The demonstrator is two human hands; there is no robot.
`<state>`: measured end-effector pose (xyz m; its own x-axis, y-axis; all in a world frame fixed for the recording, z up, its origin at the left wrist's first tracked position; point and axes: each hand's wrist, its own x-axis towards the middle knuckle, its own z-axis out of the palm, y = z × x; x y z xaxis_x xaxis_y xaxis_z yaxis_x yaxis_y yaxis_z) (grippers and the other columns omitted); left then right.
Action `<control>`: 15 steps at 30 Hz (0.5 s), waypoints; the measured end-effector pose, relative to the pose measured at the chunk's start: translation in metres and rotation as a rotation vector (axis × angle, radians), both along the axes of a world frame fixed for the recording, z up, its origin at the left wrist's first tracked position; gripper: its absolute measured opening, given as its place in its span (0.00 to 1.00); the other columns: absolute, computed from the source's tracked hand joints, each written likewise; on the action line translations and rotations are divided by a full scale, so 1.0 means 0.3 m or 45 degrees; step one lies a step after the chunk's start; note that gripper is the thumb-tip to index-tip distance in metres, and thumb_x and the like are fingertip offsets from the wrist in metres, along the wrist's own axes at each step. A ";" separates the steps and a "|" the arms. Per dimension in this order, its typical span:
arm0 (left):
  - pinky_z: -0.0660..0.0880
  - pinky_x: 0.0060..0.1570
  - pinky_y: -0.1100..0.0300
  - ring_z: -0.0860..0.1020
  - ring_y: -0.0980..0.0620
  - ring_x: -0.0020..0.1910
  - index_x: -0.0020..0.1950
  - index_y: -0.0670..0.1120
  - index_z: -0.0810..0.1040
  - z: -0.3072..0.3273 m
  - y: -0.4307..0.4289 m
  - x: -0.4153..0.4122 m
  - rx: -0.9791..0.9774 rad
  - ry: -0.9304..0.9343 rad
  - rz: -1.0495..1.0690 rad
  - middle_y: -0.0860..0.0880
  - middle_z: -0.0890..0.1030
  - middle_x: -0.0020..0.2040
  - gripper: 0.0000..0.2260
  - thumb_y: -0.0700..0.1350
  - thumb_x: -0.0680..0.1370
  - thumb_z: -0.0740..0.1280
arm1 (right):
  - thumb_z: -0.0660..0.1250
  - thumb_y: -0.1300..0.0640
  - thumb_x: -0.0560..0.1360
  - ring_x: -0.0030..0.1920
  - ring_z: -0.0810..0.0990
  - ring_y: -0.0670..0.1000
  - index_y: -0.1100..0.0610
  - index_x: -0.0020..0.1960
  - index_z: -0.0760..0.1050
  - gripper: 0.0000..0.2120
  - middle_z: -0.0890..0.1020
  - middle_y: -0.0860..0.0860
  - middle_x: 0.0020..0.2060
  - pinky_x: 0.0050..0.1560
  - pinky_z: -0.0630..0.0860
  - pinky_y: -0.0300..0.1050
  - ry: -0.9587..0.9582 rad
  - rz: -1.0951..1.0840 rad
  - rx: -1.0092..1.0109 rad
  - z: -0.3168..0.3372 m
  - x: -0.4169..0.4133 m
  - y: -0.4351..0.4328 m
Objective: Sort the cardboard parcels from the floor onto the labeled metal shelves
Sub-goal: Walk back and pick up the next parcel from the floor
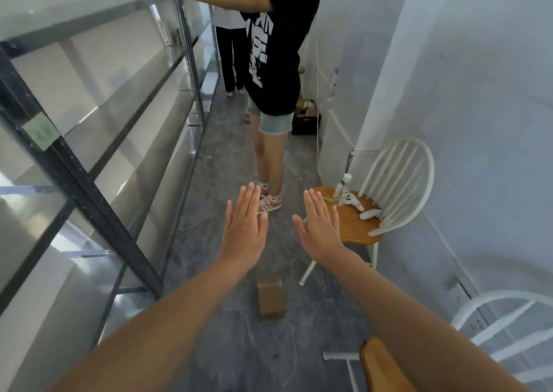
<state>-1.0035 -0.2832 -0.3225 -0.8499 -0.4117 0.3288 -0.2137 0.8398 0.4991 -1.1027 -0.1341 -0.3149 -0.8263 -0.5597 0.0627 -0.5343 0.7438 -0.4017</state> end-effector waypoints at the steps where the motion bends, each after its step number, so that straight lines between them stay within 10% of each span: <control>1: 0.37 0.79 0.53 0.41 0.57 0.81 0.82 0.47 0.48 0.003 -0.033 -0.028 0.010 0.004 0.000 0.51 0.48 0.83 0.25 0.48 0.86 0.50 | 0.45 0.43 0.84 0.80 0.38 0.46 0.53 0.82 0.42 0.30 0.45 0.47 0.81 0.77 0.35 0.53 0.004 -0.001 0.006 0.001 -0.026 -0.031; 15: 0.39 0.79 0.51 0.42 0.55 0.81 0.82 0.45 0.49 -0.010 -0.395 -0.326 -0.017 -0.031 -0.070 0.50 0.49 0.83 0.25 0.47 0.86 0.51 | 0.45 0.43 0.84 0.79 0.38 0.45 0.53 0.82 0.42 0.30 0.44 0.47 0.81 0.78 0.35 0.54 -0.012 -0.049 -0.018 -0.005 -0.283 -0.370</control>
<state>-1.1013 -0.4018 -0.3256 -0.8788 -0.3598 0.3134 -0.1788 0.8573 0.4828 -1.1875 -0.2450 -0.3163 -0.8479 -0.5265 0.0628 -0.5015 0.7579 -0.4171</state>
